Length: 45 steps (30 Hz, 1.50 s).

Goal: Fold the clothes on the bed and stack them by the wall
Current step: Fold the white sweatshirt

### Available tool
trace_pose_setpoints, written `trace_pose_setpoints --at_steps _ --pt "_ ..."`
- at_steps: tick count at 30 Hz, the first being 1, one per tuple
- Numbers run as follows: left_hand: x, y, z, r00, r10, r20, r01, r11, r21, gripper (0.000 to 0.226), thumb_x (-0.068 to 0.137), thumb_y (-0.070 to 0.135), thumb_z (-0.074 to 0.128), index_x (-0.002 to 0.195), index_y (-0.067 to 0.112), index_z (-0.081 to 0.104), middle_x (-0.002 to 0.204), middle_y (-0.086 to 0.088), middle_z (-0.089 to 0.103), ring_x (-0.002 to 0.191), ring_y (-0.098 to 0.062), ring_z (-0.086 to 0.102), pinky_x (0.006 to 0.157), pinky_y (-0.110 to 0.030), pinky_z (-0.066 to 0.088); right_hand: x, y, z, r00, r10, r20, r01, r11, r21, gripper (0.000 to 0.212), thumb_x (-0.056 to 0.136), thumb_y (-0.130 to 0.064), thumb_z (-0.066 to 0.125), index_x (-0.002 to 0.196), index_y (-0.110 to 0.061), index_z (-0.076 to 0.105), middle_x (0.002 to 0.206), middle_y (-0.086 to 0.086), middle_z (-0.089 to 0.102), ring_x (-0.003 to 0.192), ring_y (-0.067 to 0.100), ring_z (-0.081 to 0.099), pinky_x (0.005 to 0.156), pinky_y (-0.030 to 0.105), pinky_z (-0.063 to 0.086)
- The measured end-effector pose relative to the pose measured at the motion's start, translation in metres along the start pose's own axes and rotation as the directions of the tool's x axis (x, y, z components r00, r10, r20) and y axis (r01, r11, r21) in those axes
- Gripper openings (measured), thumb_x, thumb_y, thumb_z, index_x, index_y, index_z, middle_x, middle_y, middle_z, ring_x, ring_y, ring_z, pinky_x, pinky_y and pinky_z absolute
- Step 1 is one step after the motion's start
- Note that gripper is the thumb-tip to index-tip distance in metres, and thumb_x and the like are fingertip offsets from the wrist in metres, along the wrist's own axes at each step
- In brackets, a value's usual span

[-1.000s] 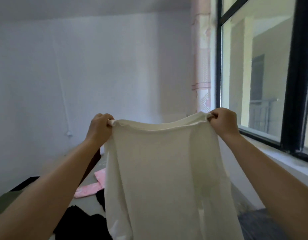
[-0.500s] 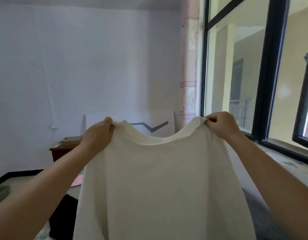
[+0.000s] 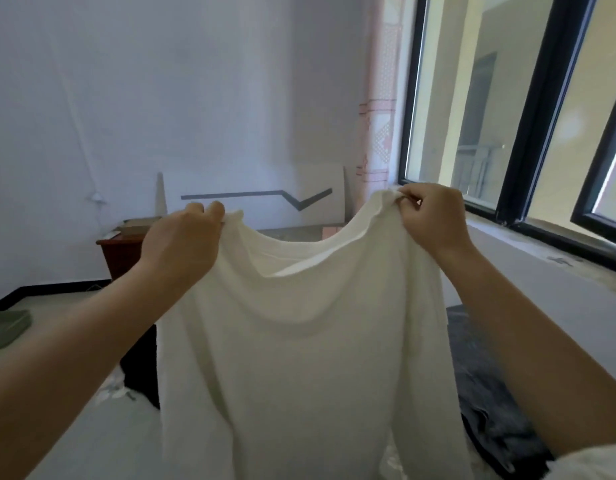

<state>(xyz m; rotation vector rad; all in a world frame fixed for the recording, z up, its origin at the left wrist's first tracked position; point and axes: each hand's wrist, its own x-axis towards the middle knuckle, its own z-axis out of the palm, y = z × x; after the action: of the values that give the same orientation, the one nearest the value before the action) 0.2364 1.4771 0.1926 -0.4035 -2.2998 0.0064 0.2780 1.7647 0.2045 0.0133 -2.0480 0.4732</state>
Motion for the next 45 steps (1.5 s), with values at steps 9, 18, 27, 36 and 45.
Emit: trace_pose_setpoints --at_steps 9,18,27,36,45 --pt "0.052 -0.016 0.036 0.99 -0.009 -0.138 0.017 0.998 0.062 0.007 0.076 -0.01 0.061 0.073 -0.008 0.056 0.064 -0.026 0.053 0.053 -0.038 0.054 0.047 -0.029 0.026 0.032 0.012 0.07 0.997 -0.052 -0.058 0.041 0.985 -0.17 0.024 0.086 -0.005 0.045 0.085 -0.001 0.068 0.08 0.018 0.067 0.073 0.035 0.057 0.068 0.026 0.013" --pt "0.053 -0.035 0.233 0.986 0.026 0.168 -0.042 0.995 0.094 0.026 0.051 -0.013 0.081 0.065 -0.006 0.06 0.055 -0.022 0.052 0.043 -0.031 0.054 0.032 -0.027 0.04 -0.002 0.106 0.261 0.953 -0.188 0.239 0.269 0.888 -0.374 0.011 0.052 0.001 0.06 0.05 -0.01 0.059 0.043 0.005 0.053 0.031 0.02 0.043 0.051 0.024 0.043" --pt "0.058 -0.057 0.415 0.898 -0.071 0.433 0.008 0.989 0.145 0.037 0.035 -0.005 0.087 0.062 0.002 0.063 0.049 -0.013 0.047 0.036 -0.024 0.047 0.034 -0.012 0.017 -0.031 0.18 0.444 0.866 -0.162 0.472 0.322 0.904 -0.281 0.017 0.049 0.008 0.056 0.05 -0.009 0.058 0.041 0.004 0.049 0.028 0.02 0.037 0.059 0.03 0.018" --pt "0.086 -0.111 0.567 0.891 -0.13 0.435 0.025 0.971 0.238 0.035 0.035 0.0 0.086 0.059 0.006 0.061 0.051 -0.01 0.048 0.041 -0.021 0.048 0.035 -0.018 0.024 -0.02 0.217 0.599 0.877 -0.051 0.478 0.197 0.945 -0.26 0.014 0.052 0.01 0.057 0.056 -0.003 0.06 0.047 0.011 0.053 0.042 0.024 0.052 0.056 0.029 0.04" --pt "-0.054 -0.073 0.708 0.545 -0.122 0.83 0.191 0.981 0.018 0.056 0.098 0.033 0.034 0.146 0.012 0.014 0.154 -0.016 0.008 0.142 -0.03 0.002 0.112 -0.044 0.007 -0.197 0.23 0.679 0.249 0.314 0.916 0.153 0.921 -0.357 0.055 0.098 -0.033 0.033 0.147 -0.016 0.014 0.156 0.011 0.004 0.144 0.028 -0.002 0.114 0.045 0.005"
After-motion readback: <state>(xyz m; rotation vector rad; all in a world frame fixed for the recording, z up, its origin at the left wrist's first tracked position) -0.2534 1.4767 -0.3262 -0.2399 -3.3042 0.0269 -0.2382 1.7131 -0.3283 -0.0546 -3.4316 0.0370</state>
